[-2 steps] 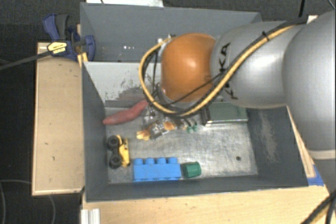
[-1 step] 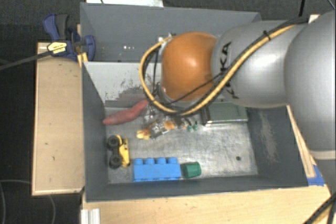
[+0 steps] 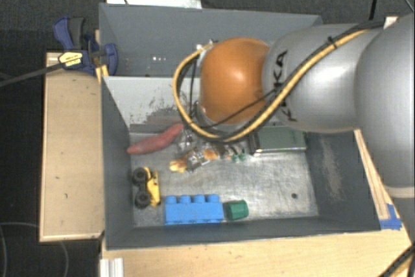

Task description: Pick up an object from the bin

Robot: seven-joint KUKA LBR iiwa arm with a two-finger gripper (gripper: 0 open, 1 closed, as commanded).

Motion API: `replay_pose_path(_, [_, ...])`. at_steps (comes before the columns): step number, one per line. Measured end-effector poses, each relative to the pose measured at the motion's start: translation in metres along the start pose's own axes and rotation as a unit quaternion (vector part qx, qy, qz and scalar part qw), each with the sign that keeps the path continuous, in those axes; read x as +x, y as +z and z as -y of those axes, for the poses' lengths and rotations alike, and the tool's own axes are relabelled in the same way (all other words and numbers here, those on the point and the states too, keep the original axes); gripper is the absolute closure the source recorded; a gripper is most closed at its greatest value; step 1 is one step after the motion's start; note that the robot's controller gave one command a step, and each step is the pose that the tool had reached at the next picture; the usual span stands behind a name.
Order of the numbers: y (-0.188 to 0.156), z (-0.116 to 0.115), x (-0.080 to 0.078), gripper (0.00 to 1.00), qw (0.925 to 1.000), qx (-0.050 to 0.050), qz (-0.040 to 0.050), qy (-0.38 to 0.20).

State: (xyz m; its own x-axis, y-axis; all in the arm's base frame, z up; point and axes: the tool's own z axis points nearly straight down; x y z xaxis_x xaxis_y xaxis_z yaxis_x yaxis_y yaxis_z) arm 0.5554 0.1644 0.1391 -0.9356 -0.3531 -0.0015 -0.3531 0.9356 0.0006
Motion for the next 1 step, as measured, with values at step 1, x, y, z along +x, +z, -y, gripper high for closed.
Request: replay_pose_path(1, [-0.0113,0.0001,-0.0001,1.00,1.0000,0.000,-0.0001,0.001])
